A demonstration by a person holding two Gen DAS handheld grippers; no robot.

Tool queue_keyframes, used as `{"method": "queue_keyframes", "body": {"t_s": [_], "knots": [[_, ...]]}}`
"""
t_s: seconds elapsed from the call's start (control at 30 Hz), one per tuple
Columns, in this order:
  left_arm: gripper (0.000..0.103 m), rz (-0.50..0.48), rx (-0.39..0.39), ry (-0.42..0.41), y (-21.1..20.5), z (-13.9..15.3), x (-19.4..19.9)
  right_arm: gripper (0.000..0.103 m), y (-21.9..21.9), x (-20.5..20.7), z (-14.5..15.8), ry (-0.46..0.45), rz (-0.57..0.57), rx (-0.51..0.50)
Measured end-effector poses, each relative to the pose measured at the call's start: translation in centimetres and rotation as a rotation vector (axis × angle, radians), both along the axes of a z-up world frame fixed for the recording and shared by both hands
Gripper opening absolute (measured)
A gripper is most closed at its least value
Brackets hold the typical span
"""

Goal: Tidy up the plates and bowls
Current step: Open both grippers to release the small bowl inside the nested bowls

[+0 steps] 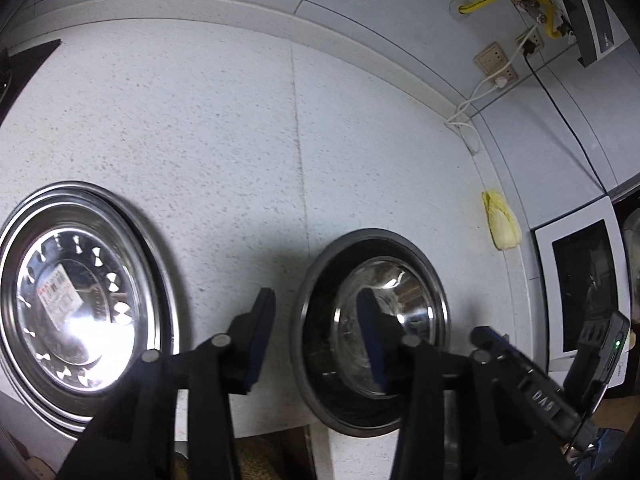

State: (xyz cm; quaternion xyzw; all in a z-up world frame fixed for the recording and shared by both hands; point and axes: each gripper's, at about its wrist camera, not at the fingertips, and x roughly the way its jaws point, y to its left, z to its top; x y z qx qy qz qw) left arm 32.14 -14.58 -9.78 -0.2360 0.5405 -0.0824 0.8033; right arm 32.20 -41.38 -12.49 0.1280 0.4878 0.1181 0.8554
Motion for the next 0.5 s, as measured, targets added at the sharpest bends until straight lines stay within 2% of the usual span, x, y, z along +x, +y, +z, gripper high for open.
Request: {"method": "queue_keyframes", "body": {"t_s": [0.17, 0.3, 0.5], "knots": [[0.044, -0.012, 0.001, 0.045, 0.7, -1.3, 0.0, 0.043, -1.8, 0.6, -1.4, 0.036, -0.015, -0.035], [0.044, -0.014, 0.002, 0.072, 0.4, -2.2, -0.2, 0.043, -2.6, 1.2, -3.0, 0.086, -0.029, -0.007], [0.044, -0.004, 0.005, 0.101, 0.6, -3.1, -0.2, 0.043, -3.2, 1.8, -4.1, 0.111, -0.02, 0.015]]}}
